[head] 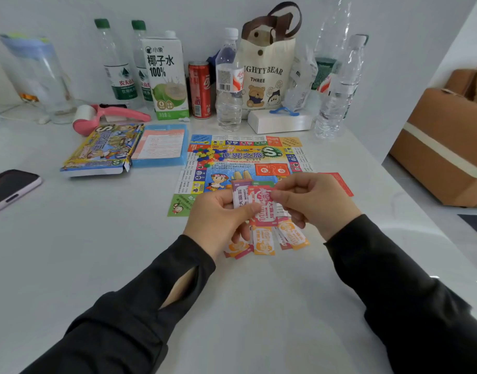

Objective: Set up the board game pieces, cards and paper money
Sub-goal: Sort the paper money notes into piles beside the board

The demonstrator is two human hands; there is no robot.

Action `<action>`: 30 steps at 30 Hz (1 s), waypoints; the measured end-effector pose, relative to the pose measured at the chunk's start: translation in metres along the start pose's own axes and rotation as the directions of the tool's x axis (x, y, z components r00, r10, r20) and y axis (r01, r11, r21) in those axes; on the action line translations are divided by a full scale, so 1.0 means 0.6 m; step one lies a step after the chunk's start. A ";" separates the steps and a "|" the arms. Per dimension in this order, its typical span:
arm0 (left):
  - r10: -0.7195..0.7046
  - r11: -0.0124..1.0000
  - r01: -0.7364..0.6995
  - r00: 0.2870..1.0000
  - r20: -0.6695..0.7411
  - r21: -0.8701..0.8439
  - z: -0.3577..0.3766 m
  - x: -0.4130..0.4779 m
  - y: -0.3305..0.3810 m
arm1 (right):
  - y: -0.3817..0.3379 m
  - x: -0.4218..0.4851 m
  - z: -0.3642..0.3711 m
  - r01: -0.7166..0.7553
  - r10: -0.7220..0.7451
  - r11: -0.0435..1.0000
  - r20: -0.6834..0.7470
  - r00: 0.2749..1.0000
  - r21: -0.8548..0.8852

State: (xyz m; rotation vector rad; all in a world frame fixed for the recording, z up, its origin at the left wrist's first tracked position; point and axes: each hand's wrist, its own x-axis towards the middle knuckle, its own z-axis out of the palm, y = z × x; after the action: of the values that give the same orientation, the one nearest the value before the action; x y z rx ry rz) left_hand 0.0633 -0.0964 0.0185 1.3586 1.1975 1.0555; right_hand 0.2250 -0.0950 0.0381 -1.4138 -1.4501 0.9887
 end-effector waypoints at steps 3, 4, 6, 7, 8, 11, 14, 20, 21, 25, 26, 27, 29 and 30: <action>-0.012 1.000 0.011 0.998 0.066 0.013 -0.001 -0.002 0.003 | -0.002 -0.001 -0.001 -0.035 0.035 0.999 0.014 0.999 0.020; -0.014 1.000 0.013 0.996 0.090 0.014 0.000 -0.003 0.003 | -0.002 -0.001 -0.001 -0.046 0.044 0.998 0.033 0.998 0.034; -0.012 1.000 0.011 0.993 0.114 0.011 0.002 -0.006 0.004 | -0.002 -0.002 0.000 -0.063 0.058 0.995 0.064 0.996 0.073; -0.008 1.000 0.007 0.993 0.116 0.013 0.003 -0.007 0.004 | -0.001 -0.002 0.001 -0.073 0.067 0.993 0.067 0.995 0.093; 0.000 1.000 -0.002 0.993 0.117 0.017 0.003 -0.007 0.004 | -0.001 -0.002 0.001 -0.083 0.076 0.990 0.069 0.995 0.116; 0.023 0.999 -0.027 0.993 0.119 0.038 0.001 -0.007 0.005 | 0.001 -0.002 0.001 -0.110 0.093 0.971 0.089 0.992 0.212; 0.028 0.998 -0.036 0.990 0.136 0.053 0.001 -0.009 0.006 | 0.001 -0.002 0.001 -0.126 0.103 0.957 0.101 0.990 0.262; -0.013 0.999 0.006 0.976 0.215 0.034 0.003 -0.013 0.010 | -0.001 -0.004 0.003 -0.097 0.084 0.985 0.094 0.992 0.146; -0.015 0.999 0.004 0.975 0.220 0.052 0.002 -0.013 0.010 | -0.002 -0.006 0.003 -0.057 0.052 0.996 0.071 0.996 0.063; 0.067 0.926 -0.142 0.974 0.217 0.349 -0.005 -0.012 0.010 | -0.013 -0.013 0.004 0.188 -0.176 0.938 0.065 0.982 -0.291; 0.128 0.863 -0.220 0.966 0.225 0.455 -0.006 -0.013 0.010 | -0.015 -0.016 0.005 0.221 -0.207 0.924 0.077 0.975 -0.312; 0.183 0.790 -0.288 0.953 0.240 0.541 -0.005 -0.014 0.010 | -0.017 -0.019 0.005 0.233 -0.219 0.917 0.079 0.973 -0.324; 0.242 0.697 -0.349 0.937 0.253 0.626 -0.005 -0.023 0.009 | -0.013 -0.025 0.007 0.230 -0.218 0.912 0.075 0.973 -0.340; 0.256 0.686 -0.358 0.934 0.250 0.634 -0.006 -0.026 0.009 | -0.010 -0.027 0.007 0.230 -0.214 0.906 0.084 0.973 -0.355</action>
State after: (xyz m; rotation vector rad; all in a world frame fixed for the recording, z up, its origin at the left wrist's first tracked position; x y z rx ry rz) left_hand 0.0583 -0.1115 0.0243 2.2357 1.3304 0.7354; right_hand 0.2189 -0.1116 0.0417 -1.4462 -1.8515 0.6302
